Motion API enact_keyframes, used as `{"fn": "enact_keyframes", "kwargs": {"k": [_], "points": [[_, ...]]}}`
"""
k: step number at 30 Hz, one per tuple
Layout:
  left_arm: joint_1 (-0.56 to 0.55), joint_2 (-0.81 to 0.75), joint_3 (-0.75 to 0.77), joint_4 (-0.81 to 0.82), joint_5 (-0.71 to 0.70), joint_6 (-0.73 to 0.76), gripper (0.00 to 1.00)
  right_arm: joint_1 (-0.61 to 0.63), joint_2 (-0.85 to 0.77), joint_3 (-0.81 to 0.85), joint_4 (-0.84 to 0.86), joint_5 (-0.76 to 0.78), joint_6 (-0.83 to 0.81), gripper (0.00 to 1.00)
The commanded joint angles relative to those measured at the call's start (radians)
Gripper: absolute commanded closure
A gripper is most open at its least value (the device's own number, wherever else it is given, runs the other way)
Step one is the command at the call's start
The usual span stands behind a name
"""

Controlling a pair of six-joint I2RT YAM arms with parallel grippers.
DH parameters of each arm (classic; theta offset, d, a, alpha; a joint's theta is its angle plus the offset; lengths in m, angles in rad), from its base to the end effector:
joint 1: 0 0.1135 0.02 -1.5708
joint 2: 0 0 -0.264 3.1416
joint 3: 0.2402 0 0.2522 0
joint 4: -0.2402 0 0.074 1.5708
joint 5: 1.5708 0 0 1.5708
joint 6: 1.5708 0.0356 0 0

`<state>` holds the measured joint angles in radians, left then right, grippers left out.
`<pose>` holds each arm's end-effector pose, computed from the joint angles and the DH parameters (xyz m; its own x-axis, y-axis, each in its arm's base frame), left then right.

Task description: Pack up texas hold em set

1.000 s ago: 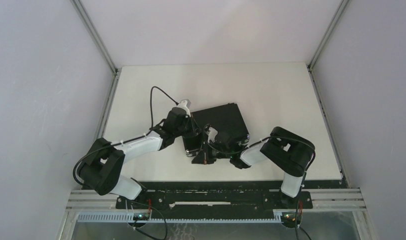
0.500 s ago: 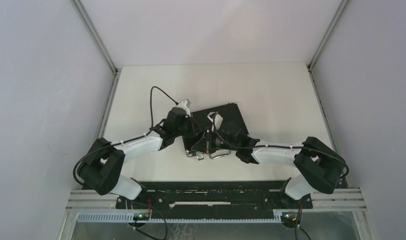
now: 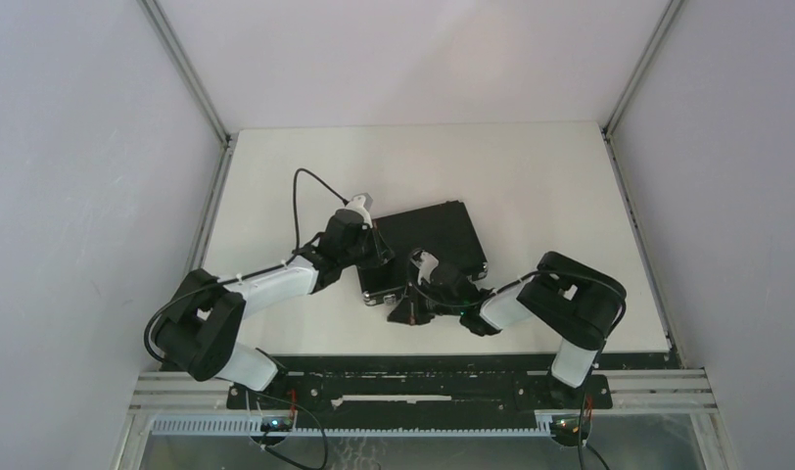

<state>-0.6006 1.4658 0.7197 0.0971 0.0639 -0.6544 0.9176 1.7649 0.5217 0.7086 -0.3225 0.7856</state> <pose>0.2464 -0.1715 0.1876 -0.7644 -0.2126 -0.6086 0.1773 0.8383 -0.5156 0.1729 0.2445 0.1050 -0.8688 -0.0316 -0.4941 -0.4307 0.5405 0.7227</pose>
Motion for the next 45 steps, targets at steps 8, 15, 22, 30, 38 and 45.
{"fn": "enact_keyframes", "kwargs": {"k": [8, 15, 22, 30, 38, 45], "points": [[0.015, -0.019, -0.07, -0.163, -0.067, 0.052, 1.0, -0.082, -0.46, -0.046, -0.321, 0.189, -0.099, 1.0], [0.015, -0.048, -0.071, -0.171, -0.073, 0.057, 1.0, -0.27, -0.69, -0.187, -0.502, 0.218, -0.13, 1.0], [0.014, -0.008, -0.066, -0.122, -0.014, 0.035, 1.0, -0.379, -0.73, -0.3, -0.503, 0.247, -0.127, 1.0], [0.015, -0.01, -0.072, -0.117, -0.009, 0.031, 1.0, -0.383, -0.591, -0.332, -0.407, 0.331, -0.082, 1.0], [0.014, -0.017, -0.077, -0.117, -0.008, 0.029, 1.0, -0.256, -0.643, -0.198, -0.669, 0.516, -0.159, 1.0], [0.015, -0.012, -0.081, -0.111, 0.002, 0.027, 1.0, -0.264, -0.477, -0.123, -0.615, 0.519, -0.178, 1.0]]}}
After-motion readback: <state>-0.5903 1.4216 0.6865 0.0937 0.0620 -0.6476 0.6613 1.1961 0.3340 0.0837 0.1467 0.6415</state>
